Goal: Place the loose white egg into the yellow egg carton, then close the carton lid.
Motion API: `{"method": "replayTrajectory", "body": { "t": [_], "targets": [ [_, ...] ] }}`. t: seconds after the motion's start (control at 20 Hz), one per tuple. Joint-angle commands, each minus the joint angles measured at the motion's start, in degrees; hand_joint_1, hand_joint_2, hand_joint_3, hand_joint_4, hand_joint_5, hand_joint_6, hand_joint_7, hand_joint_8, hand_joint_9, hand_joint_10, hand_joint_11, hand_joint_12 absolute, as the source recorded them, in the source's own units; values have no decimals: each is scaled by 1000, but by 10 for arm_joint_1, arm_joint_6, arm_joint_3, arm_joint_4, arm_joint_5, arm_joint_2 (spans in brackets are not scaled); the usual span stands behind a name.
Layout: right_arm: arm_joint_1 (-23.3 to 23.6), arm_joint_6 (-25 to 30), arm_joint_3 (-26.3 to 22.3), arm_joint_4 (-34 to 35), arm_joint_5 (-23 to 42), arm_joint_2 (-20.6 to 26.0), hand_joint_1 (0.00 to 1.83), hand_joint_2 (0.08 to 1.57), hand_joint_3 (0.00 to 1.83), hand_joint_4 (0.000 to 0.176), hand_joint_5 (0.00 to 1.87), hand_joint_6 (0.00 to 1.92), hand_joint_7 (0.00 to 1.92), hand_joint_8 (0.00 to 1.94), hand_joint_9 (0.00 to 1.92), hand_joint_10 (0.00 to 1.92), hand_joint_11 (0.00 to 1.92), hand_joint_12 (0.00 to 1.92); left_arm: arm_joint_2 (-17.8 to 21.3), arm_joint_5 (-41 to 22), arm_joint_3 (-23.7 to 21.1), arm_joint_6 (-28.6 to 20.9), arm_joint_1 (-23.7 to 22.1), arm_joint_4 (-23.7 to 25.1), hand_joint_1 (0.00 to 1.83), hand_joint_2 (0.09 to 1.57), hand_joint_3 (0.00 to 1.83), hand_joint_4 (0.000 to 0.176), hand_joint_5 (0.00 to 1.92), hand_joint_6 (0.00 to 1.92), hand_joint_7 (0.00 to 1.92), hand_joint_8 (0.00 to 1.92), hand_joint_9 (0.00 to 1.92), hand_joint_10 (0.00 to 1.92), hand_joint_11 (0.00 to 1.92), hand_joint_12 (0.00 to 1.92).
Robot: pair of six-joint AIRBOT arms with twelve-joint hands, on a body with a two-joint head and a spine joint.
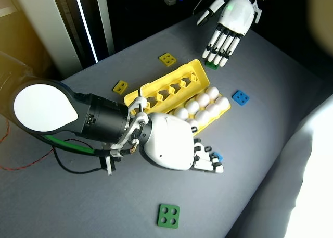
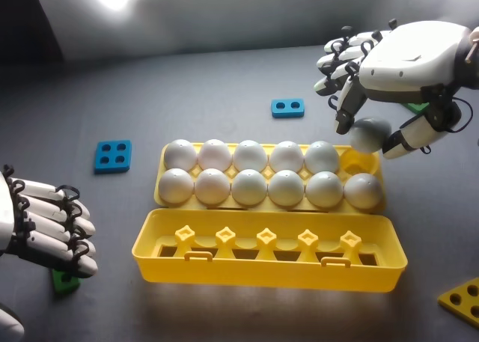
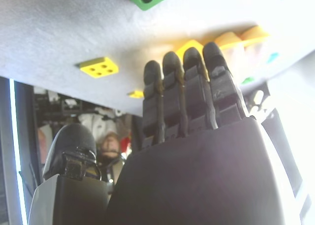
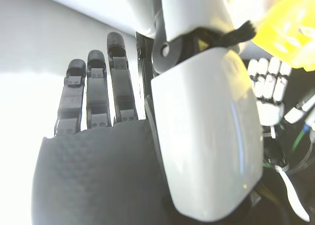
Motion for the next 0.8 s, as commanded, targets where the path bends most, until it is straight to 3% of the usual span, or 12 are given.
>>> {"method": "replayTrajectory", "body": {
  "t": [0.0,0.15,0.2,0.35,0.4,0.45,0.55,0.75],
  "targets": [
    [0,3,2,9,32,8,1149,1018,0,0,1204,617,340,6,109,5,0,0,5,-26,6,-1,-3,-29,0,1249,0,0,336,6,310,3,184,4,0,274],
    [-3,3,3,7,34,4,1143,1014,0,0,1219,590,384,11,157,14,0,0,5,-26,7,-1,-3,-29,0,1245,0,0,340,5,312,2,190,5,0,308],
    [-5,3,3,7,34,1,1150,1015,0,0,1216,593,388,8,162,12,0,0,5,-26,7,-1,-3,-29,0,1246,0,0,374,14,344,9,222,16,0,429],
    [-8,3,3,5,34,-8,1139,1018,1,4,1208,605,404,7,159,5,0,0,5,-26,7,-1,-3,-29,0,1244,0,0,338,7,306,6,187,11,0,270],
    [-9,3,3,5,34,-10,1136,1018,1,11,1207,608,406,6,158,4,0,0,5,-26,7,-1,-3,-29,0,1238,0,0,340,6,303,4,188,10,0,295],
    [-10,3,3,5,34,-12,1125,1020,1,47,1203,615,408,4,164,4,0,0,5,-26,7,-1,-3,-29,0,1235,0,0,349,7,310,4,195,11,0,344],
    [-12,3,3,4,34,-13,1133,1020,0,21,1202,617,389,2,165,2,0,0,5,-26,8,-1,-3,-29,0,1244,1,0,351,3,321,3,205,9,0,350],
    [-17,2,2,4,33,-13,1135,1021,0,12,1202,614,412,11,185,9,0,0,5,-26,8,-1,-3,-29,0,1250,2,0,348,4,316,3,202,5,0,332]
  ]
}}
